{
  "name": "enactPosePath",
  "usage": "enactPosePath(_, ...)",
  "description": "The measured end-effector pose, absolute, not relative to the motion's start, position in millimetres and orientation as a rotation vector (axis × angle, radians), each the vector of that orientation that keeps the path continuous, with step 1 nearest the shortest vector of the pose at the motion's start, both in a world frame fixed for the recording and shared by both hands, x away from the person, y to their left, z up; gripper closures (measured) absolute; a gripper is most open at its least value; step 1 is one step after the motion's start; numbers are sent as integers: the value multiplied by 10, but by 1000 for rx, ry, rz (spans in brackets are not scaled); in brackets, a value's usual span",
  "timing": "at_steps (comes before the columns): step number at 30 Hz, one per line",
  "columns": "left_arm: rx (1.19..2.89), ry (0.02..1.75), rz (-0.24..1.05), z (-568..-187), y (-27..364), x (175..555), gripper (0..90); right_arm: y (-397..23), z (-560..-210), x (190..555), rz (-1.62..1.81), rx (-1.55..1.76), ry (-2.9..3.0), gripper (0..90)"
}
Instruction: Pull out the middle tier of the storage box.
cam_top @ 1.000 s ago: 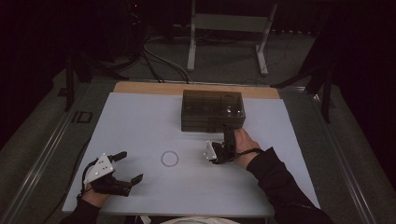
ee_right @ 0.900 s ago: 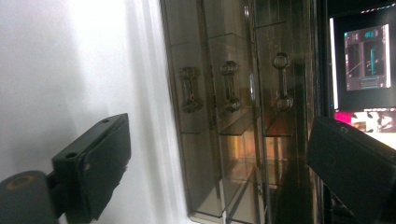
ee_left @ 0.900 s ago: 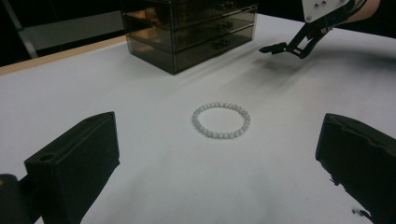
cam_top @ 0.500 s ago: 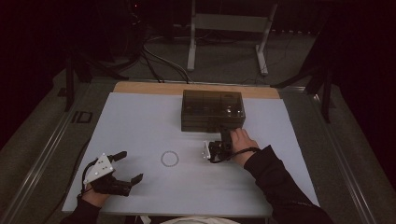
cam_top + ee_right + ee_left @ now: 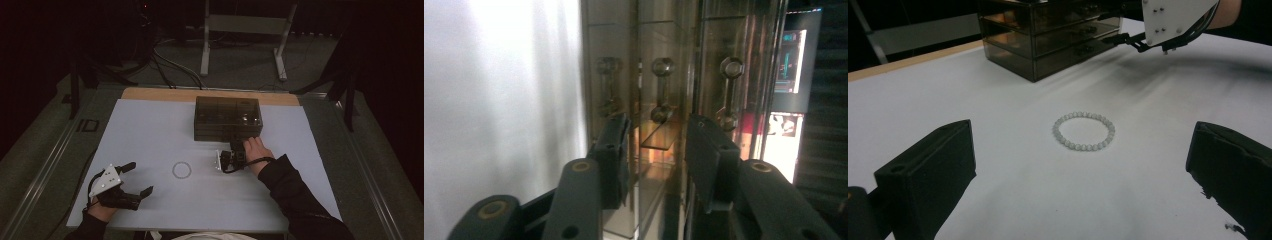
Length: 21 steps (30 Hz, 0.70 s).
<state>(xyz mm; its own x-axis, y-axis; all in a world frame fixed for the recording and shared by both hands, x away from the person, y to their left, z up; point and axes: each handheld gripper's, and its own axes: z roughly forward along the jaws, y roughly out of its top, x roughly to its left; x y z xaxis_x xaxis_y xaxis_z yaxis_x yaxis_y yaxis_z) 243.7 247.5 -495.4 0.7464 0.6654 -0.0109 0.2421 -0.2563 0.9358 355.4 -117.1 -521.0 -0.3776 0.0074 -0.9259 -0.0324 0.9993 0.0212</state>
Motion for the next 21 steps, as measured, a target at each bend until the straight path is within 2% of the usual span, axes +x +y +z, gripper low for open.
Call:
enactPosePath(10, 1829, 703, 473, -4954, 2477, 2439, 9, -1131, -5254, 3650, 9, -41, 1937, 732)
enactPosePath(21, 1828, 706, 473, -4955, 2483, 2436, 9, -1021, -5260, 3711, -16, -39, 1940, 782)
